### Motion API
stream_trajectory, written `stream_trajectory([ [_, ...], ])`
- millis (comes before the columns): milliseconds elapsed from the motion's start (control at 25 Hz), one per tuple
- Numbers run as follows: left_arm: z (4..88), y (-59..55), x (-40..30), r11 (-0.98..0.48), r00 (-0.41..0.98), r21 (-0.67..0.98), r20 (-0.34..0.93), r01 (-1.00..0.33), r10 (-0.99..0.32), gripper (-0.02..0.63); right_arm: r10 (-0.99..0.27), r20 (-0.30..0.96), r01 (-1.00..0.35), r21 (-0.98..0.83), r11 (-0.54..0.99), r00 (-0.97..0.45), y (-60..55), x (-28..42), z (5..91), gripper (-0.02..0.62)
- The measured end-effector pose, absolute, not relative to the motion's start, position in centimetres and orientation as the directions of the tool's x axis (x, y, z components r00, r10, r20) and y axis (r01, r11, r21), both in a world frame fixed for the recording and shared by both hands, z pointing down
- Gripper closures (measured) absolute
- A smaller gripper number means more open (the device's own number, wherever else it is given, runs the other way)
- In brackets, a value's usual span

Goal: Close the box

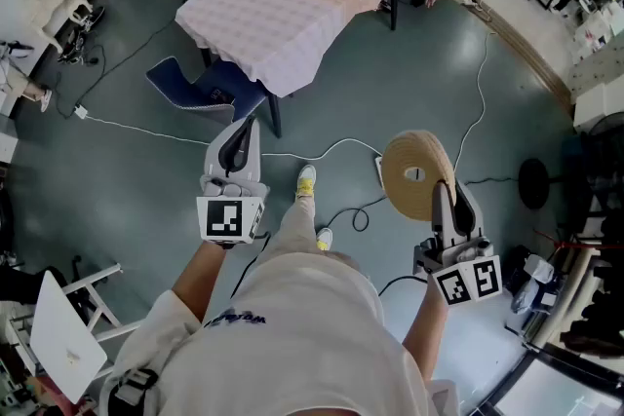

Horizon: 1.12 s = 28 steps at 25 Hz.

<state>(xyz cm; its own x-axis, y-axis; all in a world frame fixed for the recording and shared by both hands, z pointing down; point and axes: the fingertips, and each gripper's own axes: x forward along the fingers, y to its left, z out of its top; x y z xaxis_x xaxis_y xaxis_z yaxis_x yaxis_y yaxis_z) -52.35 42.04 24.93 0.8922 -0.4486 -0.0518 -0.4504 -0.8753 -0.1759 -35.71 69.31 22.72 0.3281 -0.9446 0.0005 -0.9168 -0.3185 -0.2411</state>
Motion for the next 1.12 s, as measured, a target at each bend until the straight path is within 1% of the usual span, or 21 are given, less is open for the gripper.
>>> stream_trajectory([
  [160, 25.2, 40.8, -52.6, -0.897, 0.913, -0.169, -0.060, -0.409, -0.404, 0.604, -0.945, -0.015, -0.917, -0.245, -0.314, 0.327, 66.8, -36.5, 23.1, 0.526],
  [360, 26.2, 40.6, -52.9, -0.895, 0.911, -0.179, -0.019, -0.407, -0.411, 0.604, -0.947, -0.017, -0.920, -0.244, -0.307, 0.321, 65.3, -36.3, 23.4, 0.526],
  [640, 27.2, 40.8, -52.9, -0.890, 0.902, -0.164, 0.001, -0.425, -0.431, 0.604, -0.954, -0.026, -0.921, -0.271, -0.280, 0.298, 64.6, -35.5, 24.3, 0.528],
  [880, 27.5, 40.6, -52.2, -0.893, 0.904, -0.173, 0.024, -0.416, -0.427, 0.604, -0.945, -0.004, -0.919, -0.235, -0.317, 0.327, 64.5, -35.1, 24.8, 0.528],
  [1120, 27.7, 39.8, -50.8, -0.896, 0.908, -0.184, 0.034, -0.405, -0.418, 0.604, -0.935, -0.016, -0.907, -0.251, -0.340, 0.355, 64.1, -33.5, 24.8, 0.528],
])
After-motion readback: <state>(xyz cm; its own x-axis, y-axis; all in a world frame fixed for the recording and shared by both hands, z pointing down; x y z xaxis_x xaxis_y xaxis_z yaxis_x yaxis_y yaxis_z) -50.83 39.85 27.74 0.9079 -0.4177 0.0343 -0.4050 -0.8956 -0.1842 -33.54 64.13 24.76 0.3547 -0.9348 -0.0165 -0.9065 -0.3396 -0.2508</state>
